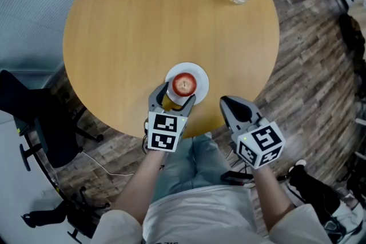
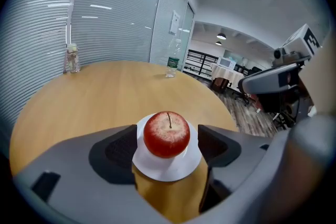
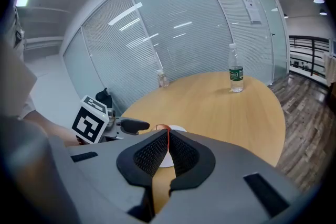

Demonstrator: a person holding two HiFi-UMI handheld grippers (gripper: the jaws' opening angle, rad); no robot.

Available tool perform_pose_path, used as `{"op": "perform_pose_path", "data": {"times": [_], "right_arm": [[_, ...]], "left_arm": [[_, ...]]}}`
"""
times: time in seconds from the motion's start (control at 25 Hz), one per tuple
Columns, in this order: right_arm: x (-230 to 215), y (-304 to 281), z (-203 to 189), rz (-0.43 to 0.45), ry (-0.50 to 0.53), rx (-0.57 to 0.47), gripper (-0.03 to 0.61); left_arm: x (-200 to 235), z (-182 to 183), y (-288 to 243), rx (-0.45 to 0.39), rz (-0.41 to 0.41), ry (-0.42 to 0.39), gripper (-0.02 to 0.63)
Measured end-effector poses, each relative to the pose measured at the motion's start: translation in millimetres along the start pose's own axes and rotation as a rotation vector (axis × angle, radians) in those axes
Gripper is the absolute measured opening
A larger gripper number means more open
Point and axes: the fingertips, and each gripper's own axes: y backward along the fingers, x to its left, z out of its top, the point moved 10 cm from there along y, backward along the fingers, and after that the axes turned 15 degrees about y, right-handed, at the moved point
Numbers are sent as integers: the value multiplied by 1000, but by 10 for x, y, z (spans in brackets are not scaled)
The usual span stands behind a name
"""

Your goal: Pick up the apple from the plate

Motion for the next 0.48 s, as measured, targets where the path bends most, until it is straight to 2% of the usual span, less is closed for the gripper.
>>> {"op": "perform_pose_path", "data": {"times": [0.2, 0.48], "right_arm": [[-12, 2, -51, 1, -12, 14, 31], [-83, -10, -104, -5, -30, 24, 31]], "left_arm": [[-18, -24, -159, 23, 1, -13, 390], [7, -30, -332, 54, 13, -22, 397]]}}
